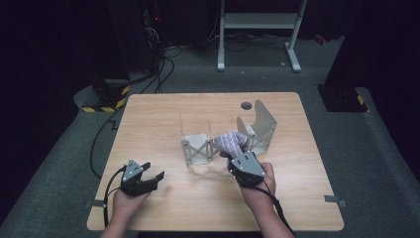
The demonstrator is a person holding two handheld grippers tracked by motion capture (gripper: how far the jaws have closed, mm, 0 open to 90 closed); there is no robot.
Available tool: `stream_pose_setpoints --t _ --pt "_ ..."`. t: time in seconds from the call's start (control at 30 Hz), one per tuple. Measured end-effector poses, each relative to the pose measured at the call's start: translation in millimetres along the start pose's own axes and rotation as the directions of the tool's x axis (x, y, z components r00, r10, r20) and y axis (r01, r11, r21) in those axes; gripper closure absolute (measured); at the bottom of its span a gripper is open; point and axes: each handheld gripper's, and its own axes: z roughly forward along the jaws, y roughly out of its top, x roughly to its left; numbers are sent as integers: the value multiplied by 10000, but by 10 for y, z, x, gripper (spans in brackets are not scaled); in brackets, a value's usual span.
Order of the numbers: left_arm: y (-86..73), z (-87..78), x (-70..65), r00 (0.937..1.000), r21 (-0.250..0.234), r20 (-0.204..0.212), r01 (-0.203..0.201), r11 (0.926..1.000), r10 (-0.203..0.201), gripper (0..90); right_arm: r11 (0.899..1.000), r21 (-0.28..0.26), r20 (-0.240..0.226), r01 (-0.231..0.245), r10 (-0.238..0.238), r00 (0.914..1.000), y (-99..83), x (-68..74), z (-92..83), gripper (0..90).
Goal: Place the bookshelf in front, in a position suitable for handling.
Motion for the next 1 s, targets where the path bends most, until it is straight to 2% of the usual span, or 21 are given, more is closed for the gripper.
stream_pose_setpoints --t 0.1,0.33,0.47,0.6,0.77,0.87,0.9,1.0 --pt "0 2 2 10000 7 11 0 10000 0 298 9999 -71 -61 -73 73 10000 49 4 4 644" --pt "-1 -1 8 10000 33 33 -6 10000 6 297 9947 992 -691 281 -213 9974 -209 276 315 645" --pt "-3 2 5 10000 38 46 -21 10000 21 298 9846 1697 -1004 416 -247 9946 -392 423 487 645" --pt "-3 1 6 10000 42 77 -16 10000 16 298 9675 2433 -1370 688 -360 9899 -549 528 605 645" --pt "-3 6 1 9999 91 105 -54 9999 53 298 9538 2816 -1676 1047 -586 9841 -623 607 650 643" --pt "-3 5 -1 9999 88 104 -56 9999 55 298 9581 2691 -1627 986 -557 9851 -590 598 631 643" --pt "-3 1 2 9999 58 116 -22 10000 22 296 9690 2333 -1514 813 -464 9874 -497 560 586 642" --pt "-2 -1 4 9999 26 110 6 10000 -6 295 9839 1700 -1323 546 -321 9907 -321 500 503 641"
